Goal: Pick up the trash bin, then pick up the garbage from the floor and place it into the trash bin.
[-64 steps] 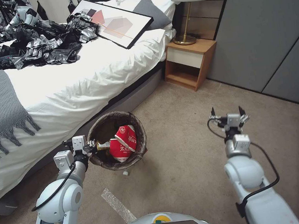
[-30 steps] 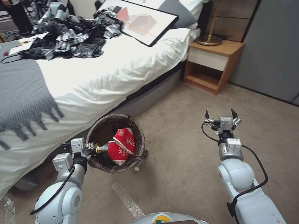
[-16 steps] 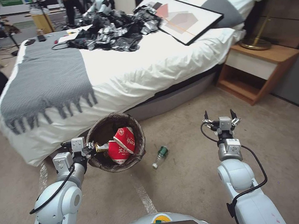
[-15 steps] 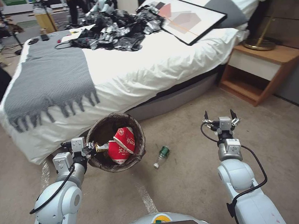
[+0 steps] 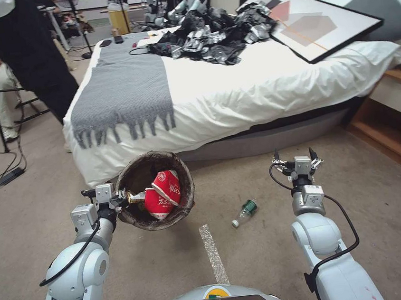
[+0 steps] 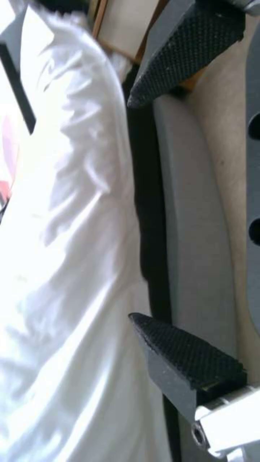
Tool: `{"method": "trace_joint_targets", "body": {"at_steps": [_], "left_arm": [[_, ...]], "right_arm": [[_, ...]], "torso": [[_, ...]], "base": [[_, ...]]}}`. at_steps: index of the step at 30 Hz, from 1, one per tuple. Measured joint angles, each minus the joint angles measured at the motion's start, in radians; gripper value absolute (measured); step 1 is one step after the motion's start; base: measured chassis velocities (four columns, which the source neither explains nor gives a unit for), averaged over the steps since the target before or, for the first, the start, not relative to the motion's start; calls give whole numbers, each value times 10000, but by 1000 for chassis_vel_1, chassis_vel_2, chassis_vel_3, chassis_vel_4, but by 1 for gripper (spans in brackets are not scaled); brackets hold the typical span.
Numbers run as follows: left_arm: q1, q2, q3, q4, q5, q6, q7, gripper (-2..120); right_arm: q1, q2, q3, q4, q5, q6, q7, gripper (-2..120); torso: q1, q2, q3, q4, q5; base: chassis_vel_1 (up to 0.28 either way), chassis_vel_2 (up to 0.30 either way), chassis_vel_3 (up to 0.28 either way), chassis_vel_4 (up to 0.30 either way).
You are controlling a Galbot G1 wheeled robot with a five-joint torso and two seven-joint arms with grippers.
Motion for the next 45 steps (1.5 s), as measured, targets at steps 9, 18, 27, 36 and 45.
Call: {"method": "trace_joint_targets", "body": {"at_steps": [9, 18, 27, 36, 45], "left_arm": [[-22, -78, 53, 75, 137, -62, 45, 0], [17, -117, -31, 63, 163, -64, 73, 0], [31, -106, -39, 95, 193, -91, 77, 0], [13, -86, -36, 143, 188, -102, 78, 0], [41, -124, -33, 149, 182, -127, 83, 0]], "right_arm": [[1785, -866, -1209, -132, 4334, -4291, 2916, 100], [3720, -574, -1876, -2106, 8900, -5997, 4950, 100], [4286, 238, -1709, -3888, 10107, -5730, 5543, 100], [4514, 576, -1531, -5399, 10004, -5272, 5365, 100], [4492, 709, -1311, -6295, 9093, -4581, 5291, 100]], "torso": [[0, -1, 1, -3, 1], [1, -2, 2, -2, 1], [0, -1, 1, -3, 0], [1, -1, 1, -3, 0], [0, -1, 0, -3, 0]], "base": [[6, 7, 2, 5], [0, 0, 0, 0], [0, 0, 0, 0], [0, 0, 0, 0], [0, 0, 0, 0]]}}
